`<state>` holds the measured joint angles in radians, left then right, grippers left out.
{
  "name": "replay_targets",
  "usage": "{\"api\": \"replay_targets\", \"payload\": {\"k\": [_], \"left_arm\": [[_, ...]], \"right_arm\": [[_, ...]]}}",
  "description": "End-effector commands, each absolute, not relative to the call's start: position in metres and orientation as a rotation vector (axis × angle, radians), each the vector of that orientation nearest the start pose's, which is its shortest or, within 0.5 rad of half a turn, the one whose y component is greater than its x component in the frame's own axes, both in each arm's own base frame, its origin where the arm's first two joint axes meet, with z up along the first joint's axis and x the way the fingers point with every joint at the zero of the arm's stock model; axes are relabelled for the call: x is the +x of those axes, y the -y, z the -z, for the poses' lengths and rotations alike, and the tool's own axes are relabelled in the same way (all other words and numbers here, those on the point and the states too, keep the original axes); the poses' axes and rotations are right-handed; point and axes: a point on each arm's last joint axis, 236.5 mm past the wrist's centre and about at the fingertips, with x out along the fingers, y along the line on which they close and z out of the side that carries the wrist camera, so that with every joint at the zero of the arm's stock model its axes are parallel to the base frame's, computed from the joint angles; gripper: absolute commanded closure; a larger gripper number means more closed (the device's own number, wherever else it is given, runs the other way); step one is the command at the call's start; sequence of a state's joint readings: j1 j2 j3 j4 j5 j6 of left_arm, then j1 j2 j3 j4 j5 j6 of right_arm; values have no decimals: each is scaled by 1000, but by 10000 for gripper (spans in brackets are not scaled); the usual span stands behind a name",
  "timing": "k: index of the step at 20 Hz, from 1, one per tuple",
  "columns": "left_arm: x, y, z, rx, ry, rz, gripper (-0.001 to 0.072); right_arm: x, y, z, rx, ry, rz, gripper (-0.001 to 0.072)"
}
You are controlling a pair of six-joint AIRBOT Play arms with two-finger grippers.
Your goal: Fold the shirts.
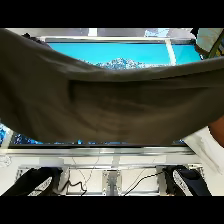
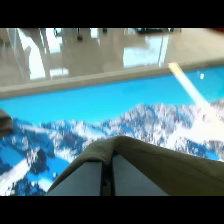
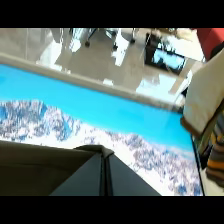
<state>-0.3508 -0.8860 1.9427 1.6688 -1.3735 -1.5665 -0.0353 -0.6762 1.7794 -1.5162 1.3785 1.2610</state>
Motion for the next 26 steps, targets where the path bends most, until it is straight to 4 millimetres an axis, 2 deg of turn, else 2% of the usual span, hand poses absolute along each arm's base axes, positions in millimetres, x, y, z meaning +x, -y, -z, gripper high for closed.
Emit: {"api": "replay_targets", "payload": {"k": [1,4,6,8,9,11,12,13,14,15,16,18,20,21,22,24,26], "left_arm": [[337,96,-351,158,-536,243,697],[400,120,-259,205,-722,251,697],[445,138,-194,232,-813,257,696],[488,146,-129,274,-877,237,696],[506,143,-91,297,-922,200,697],[524,131,-20,341,-1028,146,697],[529,123,9,343,-1075,132,698],[534,114,27,326,-1105,106,697],[541,103,37,293,-1119,70,698],[553,91,38,261,-1110,38,698],[566,81,31,241,-1077,20,698],[595,60,-7,196,-973,-18,698],[605,44,-45,166,-921,-53,698],[600,41,-57,173,-940,-53,698],[588,38,-59,204,-988,-48,698],[550,40,-42,217,-1166,-16,697],[507,52,-16,184,-1365,46,696]], "right_arm": [[265,1,-378,-285,-454,-64,691],[332,-6,-288,-288,-692,-133,691],[381,-11,-215,-271,-829,-173,690],[425,-7,-136,-252,-944,-178,690],[444,-3,-96,-226,-998,-178,690],[473,14,-33,-161,-1071,-148,690],[483,23,-11,-126,-1083,-134,691],[492,32,7,-97,-1086,-116,691],[498,43,18,-81,-1086,-94,691],[502,56,26,-62,-1091,-69,691],[505,68,27,-50,-1090,-49,691],[517,90,11,-39,-1045,-9,691],[522,96,-14,-21,-1023,-5,691],[519,93,-22,-26,-1042,-28,691],[512,83,-26,-14,-1078,-63,690],[489,50,-22,29,-1178,-186,691],[463,24,-17,87,-1286,-278,691]]}}
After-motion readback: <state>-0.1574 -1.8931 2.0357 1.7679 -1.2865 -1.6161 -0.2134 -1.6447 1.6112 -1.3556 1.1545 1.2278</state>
